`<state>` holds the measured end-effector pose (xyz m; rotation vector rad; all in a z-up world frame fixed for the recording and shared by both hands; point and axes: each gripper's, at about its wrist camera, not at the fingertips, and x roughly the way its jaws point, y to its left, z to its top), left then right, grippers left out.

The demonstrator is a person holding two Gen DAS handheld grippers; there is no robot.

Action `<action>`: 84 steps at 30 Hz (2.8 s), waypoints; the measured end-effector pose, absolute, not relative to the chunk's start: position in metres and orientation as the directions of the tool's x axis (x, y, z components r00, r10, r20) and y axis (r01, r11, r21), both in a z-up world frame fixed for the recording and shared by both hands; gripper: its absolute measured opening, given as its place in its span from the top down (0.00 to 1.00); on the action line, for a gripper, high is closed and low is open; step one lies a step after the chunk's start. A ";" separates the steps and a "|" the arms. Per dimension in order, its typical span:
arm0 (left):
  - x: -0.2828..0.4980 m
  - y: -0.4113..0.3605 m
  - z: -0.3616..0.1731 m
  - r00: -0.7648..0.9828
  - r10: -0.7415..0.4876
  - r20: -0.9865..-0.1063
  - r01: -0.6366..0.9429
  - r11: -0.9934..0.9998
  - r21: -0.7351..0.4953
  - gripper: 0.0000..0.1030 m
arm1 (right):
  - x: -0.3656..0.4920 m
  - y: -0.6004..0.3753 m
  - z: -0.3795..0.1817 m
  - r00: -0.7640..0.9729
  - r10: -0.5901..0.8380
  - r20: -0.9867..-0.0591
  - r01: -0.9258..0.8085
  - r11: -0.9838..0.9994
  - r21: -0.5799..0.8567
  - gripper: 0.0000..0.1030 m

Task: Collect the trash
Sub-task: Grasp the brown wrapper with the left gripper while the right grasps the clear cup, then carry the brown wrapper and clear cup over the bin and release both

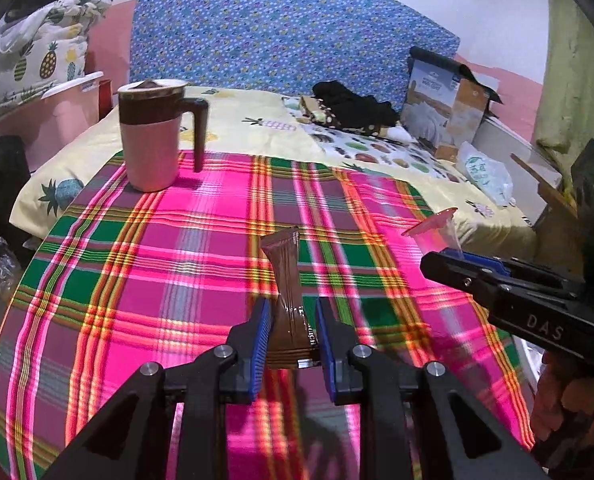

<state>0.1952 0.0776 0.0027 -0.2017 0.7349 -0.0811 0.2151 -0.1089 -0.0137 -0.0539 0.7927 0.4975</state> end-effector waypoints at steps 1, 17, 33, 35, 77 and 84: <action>0.192 0.074 0.004 0.741 -0.148 -0.655 0.008 0.977 -0.211 0.77 | 0.211 -0.111 -0.013 0.597 0.407 -0.692 -0.445 0.885 0.137 0.74; 0.142 -0.012 0.030 0.736 -0.261 -0.625 0.161 0.964 -0.213 0.77 | 0.155 -0.172 -0.005 0.657 0.380 -0.651 -0.360 0.917 0.172 0.74; 0.126 -0.107 0.031 0.676 -0.386 -0.628 0.330 0.920 -0.209 0.77 | 0.126 -0.248 -0.012 0.715 0.294 -0.635 -0.198 0.955 0.219 0.74; 0.126 -0.117 0.030 0.668 -0.398 -0.629 0.346 0.914 -0.211 0.77 | 0.124 -0.255 -0.012 0.721 0.283 -0.633 -0.180 0.958 0.222 0.74; 0.163 -0.248 -0.014 0.483 -0.532 -0.695 0.546 0.804 -0.237 0.77 | 0.113 -0.372 -0.047 0.710 0.130 -0.692 0.099 0.954 0.281 0.74; 0.174 -0.270 -0.030 0.443 -0.540 -0.715 0.571 0.785 -0.239 0.77 | 0.118 -0.381 -0.058 0.676 0.122 -0.727 0.125 0.953 0.276 0.73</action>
